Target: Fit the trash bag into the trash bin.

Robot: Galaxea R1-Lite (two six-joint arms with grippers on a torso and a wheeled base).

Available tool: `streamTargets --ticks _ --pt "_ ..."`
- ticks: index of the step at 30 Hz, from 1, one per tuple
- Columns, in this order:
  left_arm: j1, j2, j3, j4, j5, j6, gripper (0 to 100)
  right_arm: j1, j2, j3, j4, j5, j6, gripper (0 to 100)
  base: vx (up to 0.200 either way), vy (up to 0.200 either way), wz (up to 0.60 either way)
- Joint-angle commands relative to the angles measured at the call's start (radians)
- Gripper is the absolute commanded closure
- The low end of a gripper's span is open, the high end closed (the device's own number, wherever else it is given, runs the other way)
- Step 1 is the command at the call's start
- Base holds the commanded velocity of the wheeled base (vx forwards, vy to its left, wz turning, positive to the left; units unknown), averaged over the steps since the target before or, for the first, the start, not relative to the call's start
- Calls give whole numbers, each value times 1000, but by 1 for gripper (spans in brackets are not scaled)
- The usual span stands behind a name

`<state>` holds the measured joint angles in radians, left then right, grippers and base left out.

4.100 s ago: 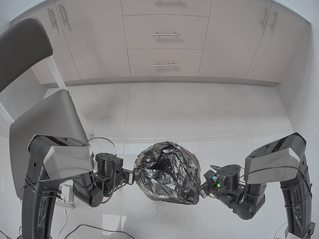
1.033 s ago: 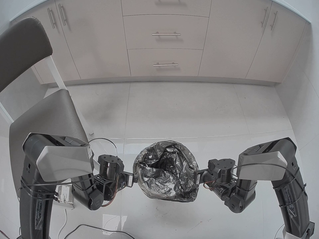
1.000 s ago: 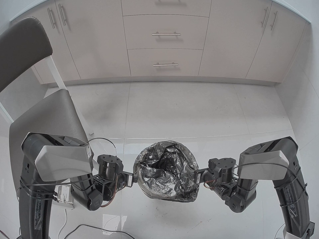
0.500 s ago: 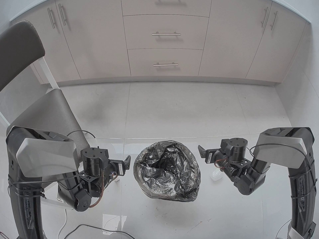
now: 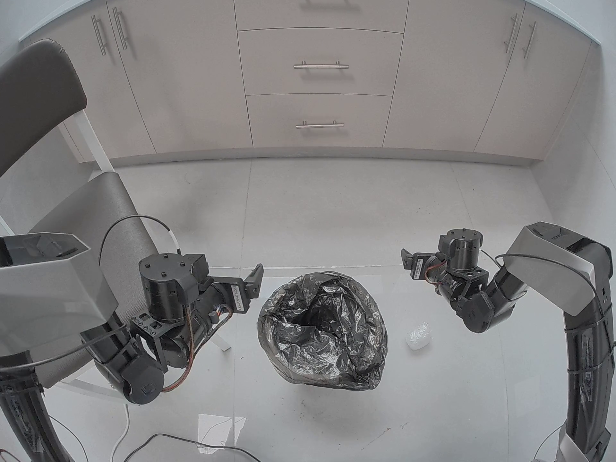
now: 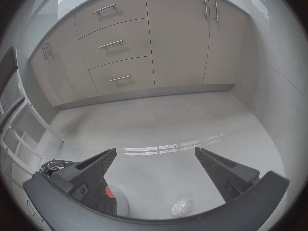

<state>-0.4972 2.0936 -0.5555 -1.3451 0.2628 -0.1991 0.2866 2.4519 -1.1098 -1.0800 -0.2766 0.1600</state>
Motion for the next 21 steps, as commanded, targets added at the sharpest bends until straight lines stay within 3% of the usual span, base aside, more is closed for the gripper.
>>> streamTargets --ticks 1,10,12,21 --pt "-61 -89 6 4 0 -5 0 -1 12 -16 9 -1 -4 0 0 0 0" --pt "-113 -241 45 67 0 -6 0 -52 58 -223 295 7 -33 0 0 0 0" --pt "-106 -277 39 112 -2 -9 0 -61 104 -351 407 7 -34 0 0 0 0" --pt "-38 -336 13 190 -25 -28 0 -64 248 -673 663 5 -76 0 0 0 0"
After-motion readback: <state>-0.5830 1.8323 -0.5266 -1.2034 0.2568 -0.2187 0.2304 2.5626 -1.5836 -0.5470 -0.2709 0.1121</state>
